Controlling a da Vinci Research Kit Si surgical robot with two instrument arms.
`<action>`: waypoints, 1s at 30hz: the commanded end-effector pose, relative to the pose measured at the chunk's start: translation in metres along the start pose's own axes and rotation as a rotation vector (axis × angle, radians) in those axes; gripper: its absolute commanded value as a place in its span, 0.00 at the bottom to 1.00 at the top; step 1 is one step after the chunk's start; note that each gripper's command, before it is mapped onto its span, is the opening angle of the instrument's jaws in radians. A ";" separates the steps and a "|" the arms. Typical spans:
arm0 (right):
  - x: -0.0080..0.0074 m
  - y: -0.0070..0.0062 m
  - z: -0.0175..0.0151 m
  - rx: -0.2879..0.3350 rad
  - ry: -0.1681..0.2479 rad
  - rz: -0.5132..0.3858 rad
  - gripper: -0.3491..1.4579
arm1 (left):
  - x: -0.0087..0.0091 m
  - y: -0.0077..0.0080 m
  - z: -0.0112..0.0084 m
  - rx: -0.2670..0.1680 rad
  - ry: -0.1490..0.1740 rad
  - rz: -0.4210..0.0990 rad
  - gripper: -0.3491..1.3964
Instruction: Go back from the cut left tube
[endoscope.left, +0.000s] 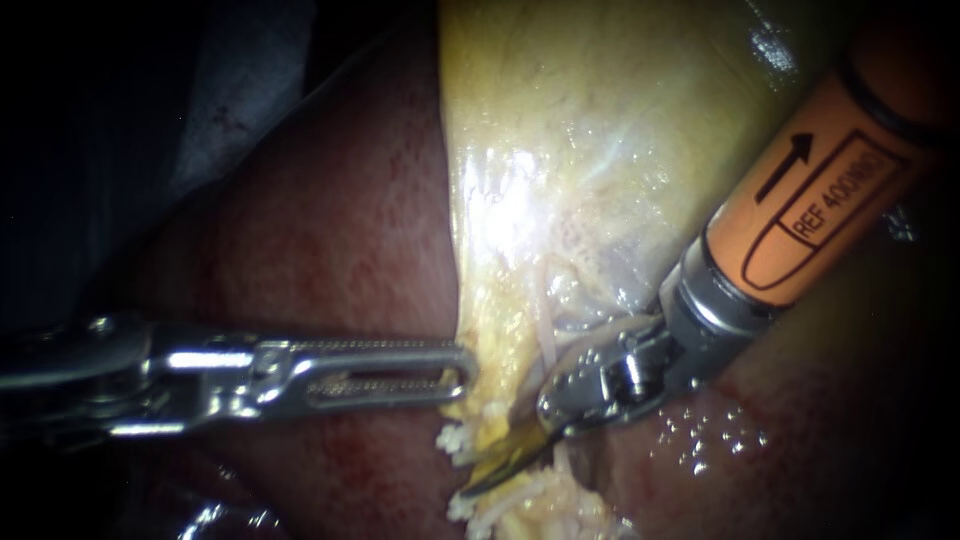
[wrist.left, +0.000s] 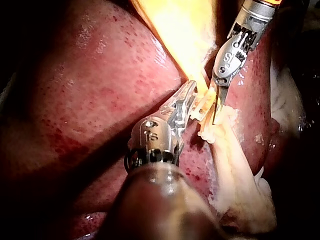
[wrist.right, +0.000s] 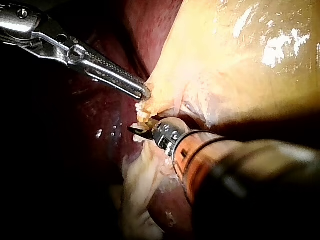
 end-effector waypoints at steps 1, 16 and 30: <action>0.0000 0.0000 0.0000 0.000 0.000 0.000 0.44 | 0.0000 0.0000 0.0000 0.000 0.000 0.000 0.00; 0.0003 -0.0010 -0.0042 -0.008 0.017 -0.020 0.46 | -0.0002 0.0012 -0.0003 0.004 0.003 0.002 0.00; 0.0007 -0.0012 -0.0127 -0.118 0.082 -0.048 0.53 | -0.0002 0.0011 -0.0003 0.004 0.003 0.002 0.00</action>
